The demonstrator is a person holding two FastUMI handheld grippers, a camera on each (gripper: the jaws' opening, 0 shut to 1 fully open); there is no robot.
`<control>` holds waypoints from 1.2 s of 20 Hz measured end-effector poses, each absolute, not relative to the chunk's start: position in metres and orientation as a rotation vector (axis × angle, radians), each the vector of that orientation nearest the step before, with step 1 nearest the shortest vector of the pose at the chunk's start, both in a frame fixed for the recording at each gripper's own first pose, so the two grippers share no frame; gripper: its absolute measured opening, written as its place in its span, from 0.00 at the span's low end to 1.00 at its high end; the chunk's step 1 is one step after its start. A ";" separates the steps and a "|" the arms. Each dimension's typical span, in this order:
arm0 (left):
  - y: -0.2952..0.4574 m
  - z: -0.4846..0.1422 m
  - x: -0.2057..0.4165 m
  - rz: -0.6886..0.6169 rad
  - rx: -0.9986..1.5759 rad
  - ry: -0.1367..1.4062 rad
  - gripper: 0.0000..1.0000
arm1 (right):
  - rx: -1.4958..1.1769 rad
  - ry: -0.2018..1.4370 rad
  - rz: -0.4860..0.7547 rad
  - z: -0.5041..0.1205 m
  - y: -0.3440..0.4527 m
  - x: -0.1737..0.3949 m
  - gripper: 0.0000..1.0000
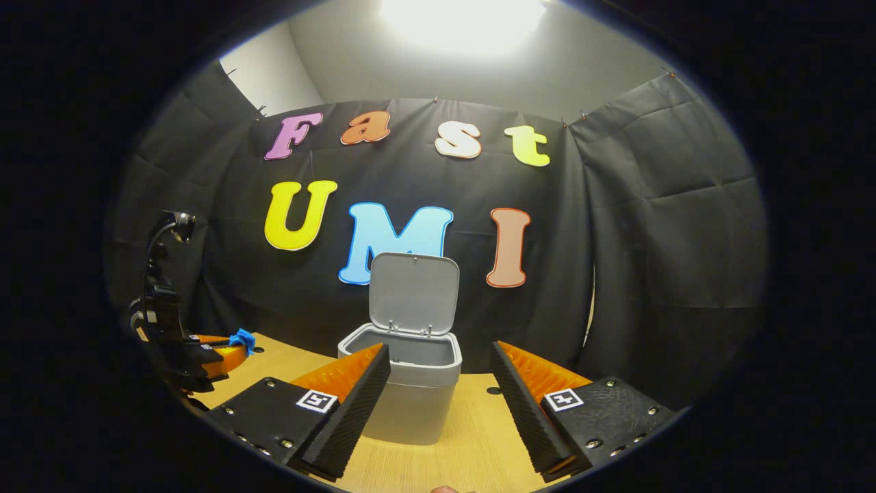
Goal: Press the lid of the desktop garbage bin to open it, pick up the crumpled paper on the desktop and throw it into the bin, then pick up the pop can on the desktop and drop it into the bin, and finally close the garbage bin lid.
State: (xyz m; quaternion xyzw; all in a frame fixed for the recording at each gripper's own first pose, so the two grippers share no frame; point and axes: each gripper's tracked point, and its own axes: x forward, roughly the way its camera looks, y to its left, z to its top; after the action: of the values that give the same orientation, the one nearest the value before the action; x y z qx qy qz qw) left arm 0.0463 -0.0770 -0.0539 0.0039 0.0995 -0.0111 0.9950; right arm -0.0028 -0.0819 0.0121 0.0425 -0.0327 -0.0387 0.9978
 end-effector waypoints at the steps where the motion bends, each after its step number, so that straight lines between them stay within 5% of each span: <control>1: -0.088 -0.046 0.053 -0.048 0.003 0.184 0.15 | 0.086 -0.061 -0.090 0.011 -0.086 -0.003 0.94; 15: -0.196 -0.006 0.143 -0.248 -0.090 0.112 0.15 | 0.095 0.019 -0.244 -0.014 -0.114 -0.010 0.94; 24: -0.227 -0.028 0.170 -0.317 -0.086 0.157 0.27 | 0.096 0.050 -0.289 -0.021 -0.120 -0.007 0.95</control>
State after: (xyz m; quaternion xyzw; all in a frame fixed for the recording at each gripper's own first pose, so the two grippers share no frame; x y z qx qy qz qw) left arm 0.1702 -0.2270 -0.0279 -0.0427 0.0783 -0.1576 0.9835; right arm -0.0069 -0.1202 -0.0208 0.0477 0.0249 -0.1440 0.9881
